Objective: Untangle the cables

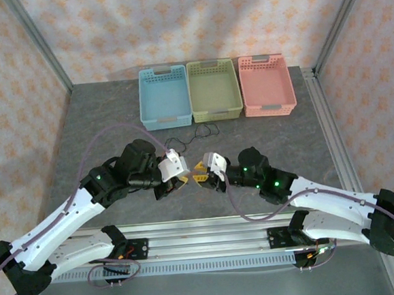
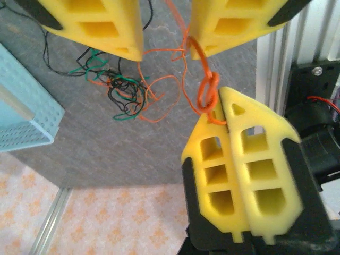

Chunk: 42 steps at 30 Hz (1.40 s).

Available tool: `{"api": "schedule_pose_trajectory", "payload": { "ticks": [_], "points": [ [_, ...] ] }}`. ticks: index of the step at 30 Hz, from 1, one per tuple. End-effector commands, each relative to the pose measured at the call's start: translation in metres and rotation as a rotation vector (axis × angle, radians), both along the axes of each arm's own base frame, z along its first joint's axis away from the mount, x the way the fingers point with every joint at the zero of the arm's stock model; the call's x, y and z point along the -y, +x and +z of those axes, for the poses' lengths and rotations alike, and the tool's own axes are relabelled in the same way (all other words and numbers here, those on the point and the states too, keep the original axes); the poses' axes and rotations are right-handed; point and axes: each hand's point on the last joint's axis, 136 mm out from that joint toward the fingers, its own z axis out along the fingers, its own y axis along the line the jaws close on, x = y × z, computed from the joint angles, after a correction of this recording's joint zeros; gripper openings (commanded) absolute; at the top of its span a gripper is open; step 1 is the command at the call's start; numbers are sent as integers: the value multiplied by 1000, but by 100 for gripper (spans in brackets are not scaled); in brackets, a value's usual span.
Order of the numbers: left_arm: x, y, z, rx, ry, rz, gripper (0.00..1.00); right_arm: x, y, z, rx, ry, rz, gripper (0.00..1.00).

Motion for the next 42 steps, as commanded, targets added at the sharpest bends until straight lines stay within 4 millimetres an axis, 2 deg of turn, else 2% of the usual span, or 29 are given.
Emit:
{"api": "schedule_pose_trajectory", "payload": {
  "ticks": [1, 5, 9, 13, 15, 17, 20, 21, 23, 25, 26, 30, 34, 37, 42],
  "points": [
    [-4, 10, 11, 46, -23, 47, 0, 4, -1, 21, 31, 100, -8, 42],
    [-3, 9, 14, 46, -45, 41, 0, 2, -1, 18, 21, 97, 4, 50],
    [-2, 9, 10, 30, -32, 36, 0, -2, -1, 20, 11, 116, 14, 59],
    [-1, 8, 8, 19, -29, 30, 0, -6, 5, 28, 7, 142, -1, 59],
    [-1, 8, 7, 14, -27, 30, 0, -9, 3, 30, 5, 146, 17, 51],
    [0, 7, 5, 8, -25, 23, 0, -11, 0, 35, 2, 170, 37, 38],
    [-1, 7, 5, 8, -17, 28, 0, -9, 1, 48, 11, 219, 27, 8],
    [-2, 9, 6, 15, -16, 36, 7, -6, 4, 56, 16, 243, 1, 0],
    [-7, 15, 12, 49, -23, 81, 42, 2, 11, 70, 20, 294, -62, 0],
    [-17, 26, 23, 120, -41, 167, 70, 16, 21, 86, 30, 346, -145, 0],
    [-25, 36, 30, 164, -57, 244, 98, 28, 29, 96, 35, 379, -215, 0],
    [-67, 59, 71, 351, -139, 518, 100, 79, 55, 140, 83, 531, -470, 0],
    [-109, 71, 97, 434, -173, 758, 100, 111, 80, 191, 132, 640, -669, 0],
    [-132, 74, 105, 470, -167, 879, 100, 119, 93, 239, 176, 724, -718, 0],
    [-153, 76, 112, 500, -177, 988, 100, 124, 131, 308, 189, 826, -775, 0]
  ]
}}
